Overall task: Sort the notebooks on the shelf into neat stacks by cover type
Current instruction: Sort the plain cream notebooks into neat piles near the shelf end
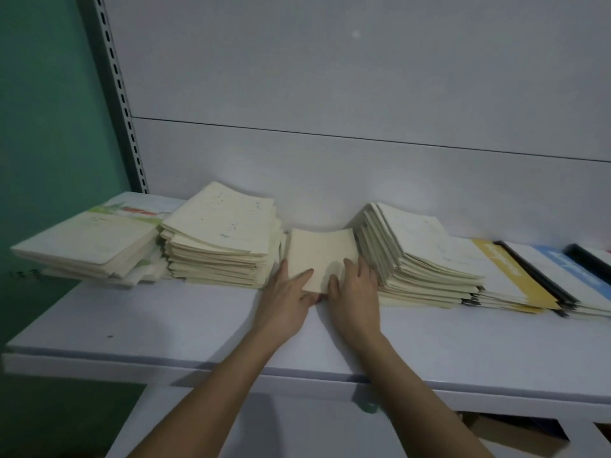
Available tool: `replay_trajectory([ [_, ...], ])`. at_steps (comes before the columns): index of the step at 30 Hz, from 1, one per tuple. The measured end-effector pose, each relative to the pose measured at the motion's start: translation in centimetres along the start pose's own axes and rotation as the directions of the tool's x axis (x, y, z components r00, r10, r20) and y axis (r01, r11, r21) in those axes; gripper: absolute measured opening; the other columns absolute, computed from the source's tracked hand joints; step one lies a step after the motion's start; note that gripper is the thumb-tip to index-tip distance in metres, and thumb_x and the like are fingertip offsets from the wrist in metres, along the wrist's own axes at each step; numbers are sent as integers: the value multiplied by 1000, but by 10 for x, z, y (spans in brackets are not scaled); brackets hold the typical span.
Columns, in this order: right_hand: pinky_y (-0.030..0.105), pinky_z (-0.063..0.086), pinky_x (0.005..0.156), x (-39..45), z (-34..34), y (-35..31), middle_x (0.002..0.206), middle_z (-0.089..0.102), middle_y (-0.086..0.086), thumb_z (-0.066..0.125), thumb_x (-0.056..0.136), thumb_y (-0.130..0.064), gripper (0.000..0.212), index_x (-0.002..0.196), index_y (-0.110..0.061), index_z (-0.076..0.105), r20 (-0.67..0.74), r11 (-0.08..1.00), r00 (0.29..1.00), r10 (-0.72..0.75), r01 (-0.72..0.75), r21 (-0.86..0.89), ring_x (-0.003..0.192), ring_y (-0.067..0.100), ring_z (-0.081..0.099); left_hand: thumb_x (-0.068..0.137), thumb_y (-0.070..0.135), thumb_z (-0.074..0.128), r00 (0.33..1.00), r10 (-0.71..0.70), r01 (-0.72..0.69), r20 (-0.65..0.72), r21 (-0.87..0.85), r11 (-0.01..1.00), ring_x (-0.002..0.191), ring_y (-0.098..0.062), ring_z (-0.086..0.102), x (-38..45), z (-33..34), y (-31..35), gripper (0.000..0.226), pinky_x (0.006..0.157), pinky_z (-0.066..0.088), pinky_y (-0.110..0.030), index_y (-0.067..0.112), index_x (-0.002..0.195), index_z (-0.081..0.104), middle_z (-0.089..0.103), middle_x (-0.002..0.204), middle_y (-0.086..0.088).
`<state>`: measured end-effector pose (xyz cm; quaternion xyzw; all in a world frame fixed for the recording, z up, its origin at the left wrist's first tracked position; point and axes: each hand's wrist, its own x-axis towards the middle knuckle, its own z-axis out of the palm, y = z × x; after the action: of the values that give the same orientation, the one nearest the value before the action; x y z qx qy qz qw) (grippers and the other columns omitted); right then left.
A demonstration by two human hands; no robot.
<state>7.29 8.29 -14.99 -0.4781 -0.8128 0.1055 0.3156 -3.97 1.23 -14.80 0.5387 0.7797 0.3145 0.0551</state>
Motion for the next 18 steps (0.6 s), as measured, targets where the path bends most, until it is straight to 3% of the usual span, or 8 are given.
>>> replay_trajectory([
  [4,40,39,93,2,3,8,131,46,19,46,95,-23,35,124,-4,50,37,998,999,-28,26,63,117,35,44,97,32,55,1000,-26,27,-12,28,999,137,-25,36,0,1,1,45,107,36,-33,24,140,50,19,158,-8],
  [7,40,39,93,5,1,9,133,46,16,50,94,-19,35,126,-4,48,33,989,999,-3,-2,147,118,33,45,96,30,57,998,-30,28,60,26,999,136,-26,37,7,-3,0,44,109,35,-34,25,140,50,26,153,-8],
  [10,38,39,97,3,-1,7,145,35,15,48,95,-16,40,134,-6,41,7,994,1000,-10,9,111,127,32,38,96,23,57,994,-21,22,108,-12,1000,133,-27,38,12,-7,2,43,111,32,-32,20,139,50,32,148,-10],
  [13,39,36,105,-2,-4,1,154,24,17,48,95,-11,40,134,-5,40,-43,993,998,-35,40,115,139,33,28,99,18,49,998,59,-59,6,115,992,142,-28,24,-2,-2,11,44,117,21,-33,17,143,44,28,153,-12],
  [15,41,38,106,-3,-7,-3,149,34,19,50,92,-8,38,130,-4,46,-124,989,988,-88,101,106,136,34,34,99,14,47,982,175,-163,-69,143,976,148,-20,11,-14,-5,14,47,119,14,-30,21,145,41,19,160,-4],
  [18,40,44,97,-1,-11,-9,130,52,15,55,89,-6,32,120,-3,56,-212,967,953,-218,241,86,119,33,49,95,15,50,933,319,-299,-168,135,945,143,-19,26,-19,-45,12,40,115,17,-26,21,135,54,39,151,0],
])
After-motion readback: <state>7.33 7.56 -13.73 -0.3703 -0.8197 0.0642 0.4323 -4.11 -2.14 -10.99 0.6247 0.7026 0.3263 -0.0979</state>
